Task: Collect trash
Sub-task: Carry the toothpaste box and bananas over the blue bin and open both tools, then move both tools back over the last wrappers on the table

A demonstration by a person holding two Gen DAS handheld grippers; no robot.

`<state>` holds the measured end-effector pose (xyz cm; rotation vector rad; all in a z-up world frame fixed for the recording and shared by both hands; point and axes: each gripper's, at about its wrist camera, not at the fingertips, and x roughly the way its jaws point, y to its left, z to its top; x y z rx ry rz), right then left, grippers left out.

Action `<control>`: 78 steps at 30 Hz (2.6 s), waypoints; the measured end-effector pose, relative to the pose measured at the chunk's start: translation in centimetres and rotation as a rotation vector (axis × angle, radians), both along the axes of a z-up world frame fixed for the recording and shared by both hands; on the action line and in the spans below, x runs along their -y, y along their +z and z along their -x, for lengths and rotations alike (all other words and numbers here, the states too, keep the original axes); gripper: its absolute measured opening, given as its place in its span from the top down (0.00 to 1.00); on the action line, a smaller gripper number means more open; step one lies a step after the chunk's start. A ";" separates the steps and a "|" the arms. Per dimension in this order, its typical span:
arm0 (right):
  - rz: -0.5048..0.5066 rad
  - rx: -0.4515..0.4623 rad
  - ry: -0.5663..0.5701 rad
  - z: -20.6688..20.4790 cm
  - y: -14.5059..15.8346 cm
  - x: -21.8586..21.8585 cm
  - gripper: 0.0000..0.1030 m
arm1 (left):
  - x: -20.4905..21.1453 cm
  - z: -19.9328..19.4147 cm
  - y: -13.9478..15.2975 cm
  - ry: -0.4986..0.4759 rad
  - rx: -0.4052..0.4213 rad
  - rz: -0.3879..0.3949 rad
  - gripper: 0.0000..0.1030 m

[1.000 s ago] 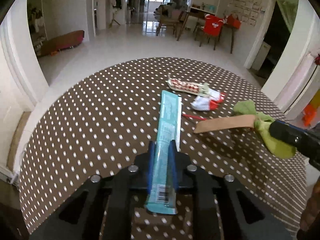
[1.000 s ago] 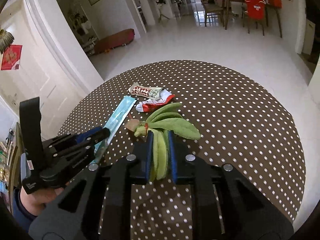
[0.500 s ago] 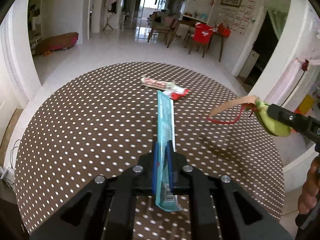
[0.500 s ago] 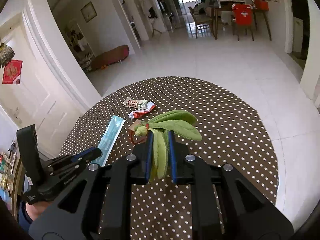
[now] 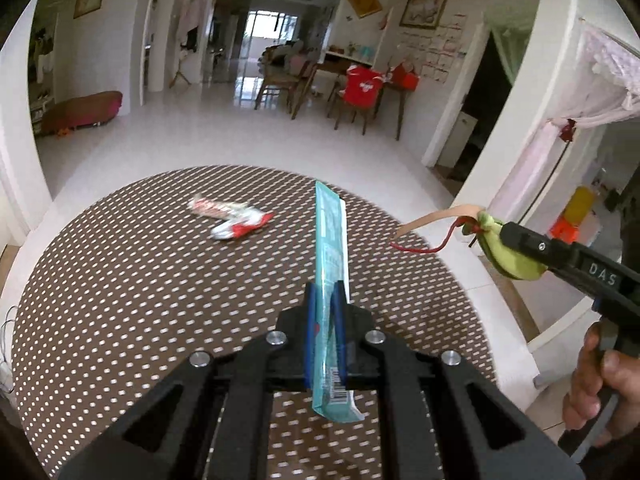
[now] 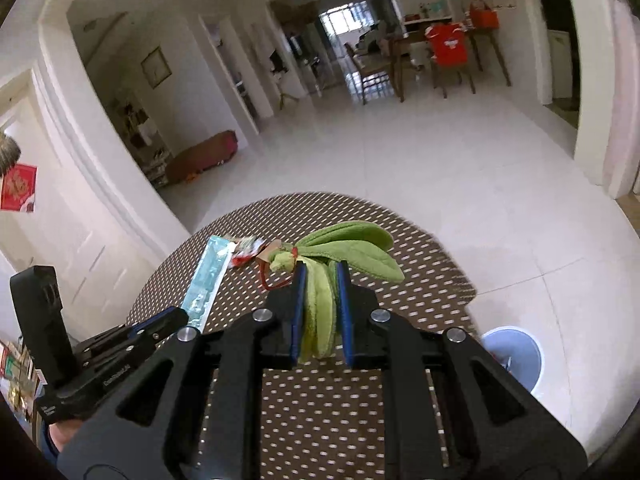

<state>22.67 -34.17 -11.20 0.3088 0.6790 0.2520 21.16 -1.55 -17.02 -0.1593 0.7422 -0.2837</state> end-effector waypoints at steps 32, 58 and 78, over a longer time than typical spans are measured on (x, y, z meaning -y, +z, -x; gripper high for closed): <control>-0.110 -0.154 -0.419 2.4 -7.5 24.2 0.85 | 29.6 -6.7 -4.1 -0.370 -0.135 -0.009 0.92; -0.256 -0.405 -0.536 -0.1 -18.6 29.1 0.06 | 35.1 -11.7 -13.0 -0.406 -0.360 -0.117 0.21; -0.124 -0.262 -0.519 1.7 -8.9 22.7 0.06 | 25.4 -6.4 -1.5 -0.275 -0.115 -0.089 0.10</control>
